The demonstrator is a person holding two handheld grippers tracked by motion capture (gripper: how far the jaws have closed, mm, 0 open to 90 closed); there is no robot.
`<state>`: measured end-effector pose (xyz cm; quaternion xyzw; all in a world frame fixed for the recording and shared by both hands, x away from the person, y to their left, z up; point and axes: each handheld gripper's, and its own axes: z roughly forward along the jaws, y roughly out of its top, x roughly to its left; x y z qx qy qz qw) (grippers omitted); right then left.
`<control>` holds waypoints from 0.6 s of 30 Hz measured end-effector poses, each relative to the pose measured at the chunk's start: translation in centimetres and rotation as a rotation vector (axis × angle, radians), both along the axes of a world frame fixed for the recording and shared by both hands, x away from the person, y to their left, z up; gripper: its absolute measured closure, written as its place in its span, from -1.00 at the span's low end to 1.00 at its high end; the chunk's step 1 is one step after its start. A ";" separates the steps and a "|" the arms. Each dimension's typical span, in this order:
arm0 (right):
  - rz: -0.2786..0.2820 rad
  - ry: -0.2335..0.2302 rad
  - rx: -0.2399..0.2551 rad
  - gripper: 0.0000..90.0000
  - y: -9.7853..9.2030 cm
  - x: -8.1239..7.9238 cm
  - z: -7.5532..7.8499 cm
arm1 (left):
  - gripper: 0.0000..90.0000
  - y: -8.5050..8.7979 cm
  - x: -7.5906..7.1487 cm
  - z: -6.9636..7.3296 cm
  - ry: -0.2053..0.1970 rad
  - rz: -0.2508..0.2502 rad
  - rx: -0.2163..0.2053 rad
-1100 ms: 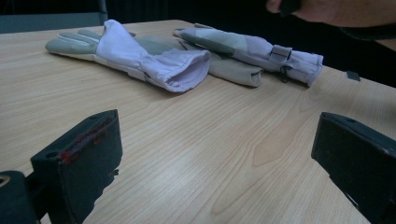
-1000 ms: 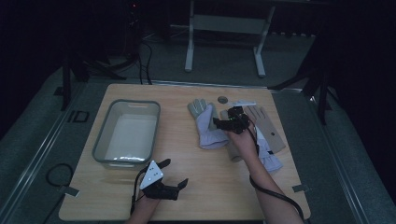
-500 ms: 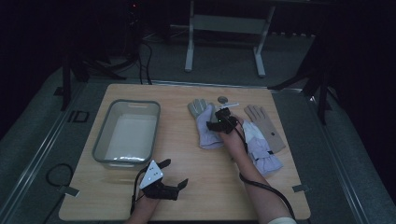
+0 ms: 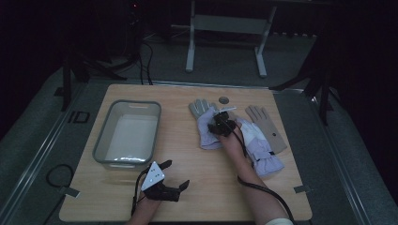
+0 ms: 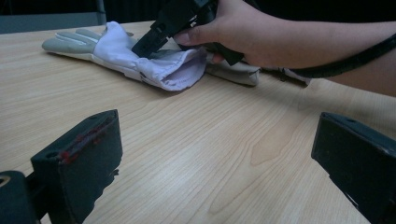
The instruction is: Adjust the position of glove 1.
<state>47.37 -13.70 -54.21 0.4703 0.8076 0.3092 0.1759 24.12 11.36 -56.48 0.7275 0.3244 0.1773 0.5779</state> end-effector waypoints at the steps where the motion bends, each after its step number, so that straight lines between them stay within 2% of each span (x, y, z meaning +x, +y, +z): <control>1: -0.007 0.008 0.008 0.53 0.1 0.0 0.0 | -0.96 0.0 0.0 0.0 0.000 0.000 -0.001; 3: -0.007 0.010 0.005 0.53 0.1 0.0 0.1 | -0.96 0.0 0.0 0.0 0.000 0.000 -0.001; 4: -0.007 0.010 0.005 0.64 0.1 0.0 0.1 | -0.96 0.0 0.0 0.0 0.001 0.000 0.003; 5: -0.007 0.014 -0.015 0.92 0.4 -0.2 0.4 | -0.96 0.0 0.0 0.0 0.001 0.000 0.004; 7: -0.017 0.019 -0.023 0.96 0.8 -0.4 0.6 | -0.96 0.0 0.0 0.0 0.002 0.000 0.002; 11: -0.024 0.018 -0.009 0.97 1.3 -1.1 1.3 | -0.96 0.0 0.1 0.0 0.003 0.000 0.000; 16: -0.071 -0.002 0.066 0.97 0.7 -2.3 3.0 | -0.96 0.0 0.1 0.0 0.006 -0.001 0.000; 18: -0.088 -0.006 0.115 0.97 0.4 -3.1 3.7 | -0.96 0.0 0.1 0.0 0.006 -0.001 -0.001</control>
